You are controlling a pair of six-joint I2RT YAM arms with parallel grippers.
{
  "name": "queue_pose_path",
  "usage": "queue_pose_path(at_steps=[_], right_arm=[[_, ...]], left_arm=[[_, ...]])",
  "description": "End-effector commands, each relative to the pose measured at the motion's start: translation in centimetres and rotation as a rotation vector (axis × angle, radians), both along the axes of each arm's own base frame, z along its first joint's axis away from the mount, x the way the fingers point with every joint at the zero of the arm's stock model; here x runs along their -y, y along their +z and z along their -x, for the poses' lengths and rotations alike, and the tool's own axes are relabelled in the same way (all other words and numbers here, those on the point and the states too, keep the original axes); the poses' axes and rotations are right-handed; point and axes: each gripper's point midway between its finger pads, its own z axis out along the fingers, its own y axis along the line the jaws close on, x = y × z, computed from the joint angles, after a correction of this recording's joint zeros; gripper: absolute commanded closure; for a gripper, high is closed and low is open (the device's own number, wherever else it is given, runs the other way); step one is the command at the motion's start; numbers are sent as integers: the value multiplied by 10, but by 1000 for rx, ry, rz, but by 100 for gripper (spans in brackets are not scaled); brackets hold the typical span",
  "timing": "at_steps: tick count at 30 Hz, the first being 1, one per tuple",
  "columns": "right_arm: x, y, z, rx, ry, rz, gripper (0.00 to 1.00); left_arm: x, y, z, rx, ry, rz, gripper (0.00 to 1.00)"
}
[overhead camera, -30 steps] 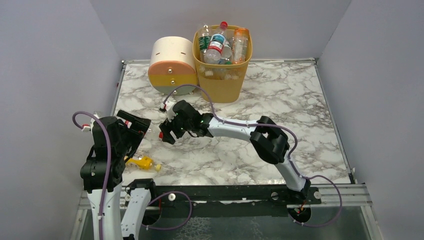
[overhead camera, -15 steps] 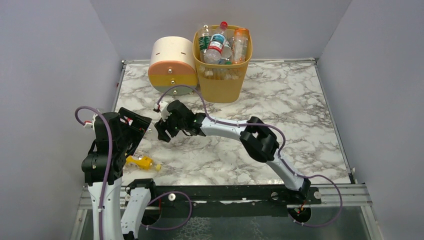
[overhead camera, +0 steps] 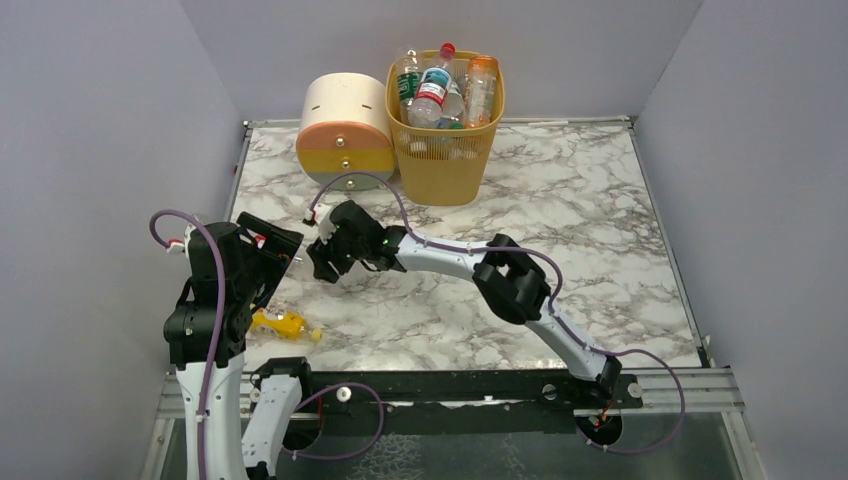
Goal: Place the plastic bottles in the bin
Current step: Pick up the plastic bottle at the center of the board.
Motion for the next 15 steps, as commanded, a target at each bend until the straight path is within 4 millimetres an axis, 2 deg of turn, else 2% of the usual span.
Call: queue_pose_path(at_steps=[1, 11, 15], right_arm=[[-13, 0, 7, -14, 37, -13, 42], [-12, -14, 9, -11, 29, 29, 43], [-10, -18, 9, -12, 24, 42, 51]], left_arm=[[1, 4, -5, 25, -16, -9, 1], [2, 5, -5, 29, -24, -8, 1], [2, 5, -5, 32, -25, -6, 1]])
